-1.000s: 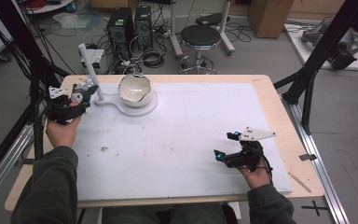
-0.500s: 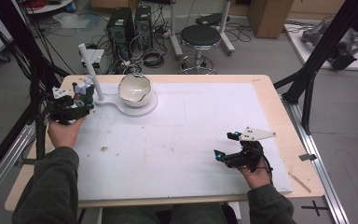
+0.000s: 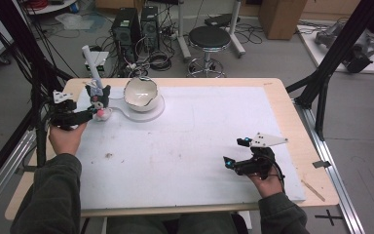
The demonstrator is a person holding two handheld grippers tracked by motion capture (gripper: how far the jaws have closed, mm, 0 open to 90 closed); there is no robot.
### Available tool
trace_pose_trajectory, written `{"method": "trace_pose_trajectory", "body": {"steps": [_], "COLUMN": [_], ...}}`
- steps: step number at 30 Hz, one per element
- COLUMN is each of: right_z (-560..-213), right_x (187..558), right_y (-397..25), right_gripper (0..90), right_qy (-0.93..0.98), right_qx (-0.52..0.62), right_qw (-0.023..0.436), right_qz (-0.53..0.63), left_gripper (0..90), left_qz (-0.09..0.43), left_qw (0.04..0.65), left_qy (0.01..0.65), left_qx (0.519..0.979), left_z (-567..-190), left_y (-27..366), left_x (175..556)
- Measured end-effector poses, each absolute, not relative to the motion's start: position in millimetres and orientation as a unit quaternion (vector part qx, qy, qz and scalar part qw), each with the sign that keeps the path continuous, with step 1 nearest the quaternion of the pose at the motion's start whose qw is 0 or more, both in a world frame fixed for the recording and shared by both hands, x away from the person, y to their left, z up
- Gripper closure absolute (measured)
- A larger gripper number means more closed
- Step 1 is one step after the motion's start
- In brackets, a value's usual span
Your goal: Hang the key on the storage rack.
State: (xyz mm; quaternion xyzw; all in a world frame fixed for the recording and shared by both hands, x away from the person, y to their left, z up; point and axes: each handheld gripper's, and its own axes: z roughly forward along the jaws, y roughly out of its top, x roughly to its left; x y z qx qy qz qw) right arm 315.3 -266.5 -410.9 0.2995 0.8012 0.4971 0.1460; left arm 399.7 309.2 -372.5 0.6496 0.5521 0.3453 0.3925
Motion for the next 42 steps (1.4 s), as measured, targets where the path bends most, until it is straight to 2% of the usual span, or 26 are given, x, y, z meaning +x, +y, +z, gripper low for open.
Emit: {"method": "trace_pose_trajectory", "body": {"steps": [42], "right_z": [-409.2], "right_x": [313.9], "right_y": [-269.1], "right_gripper": [9.6], "right_qy": [0.797], "right_qx": [0.299], "right_qw": [0.154], "right_qz": [0.502], "left_gripper": [30.6], "left_qz": [0.34], "left_qw": [0.416], "left_qy": [0.508], "left_qx": [0.674], "left_z": [-358.1], "left_y": [292.2], "left_x": [373.6]}}
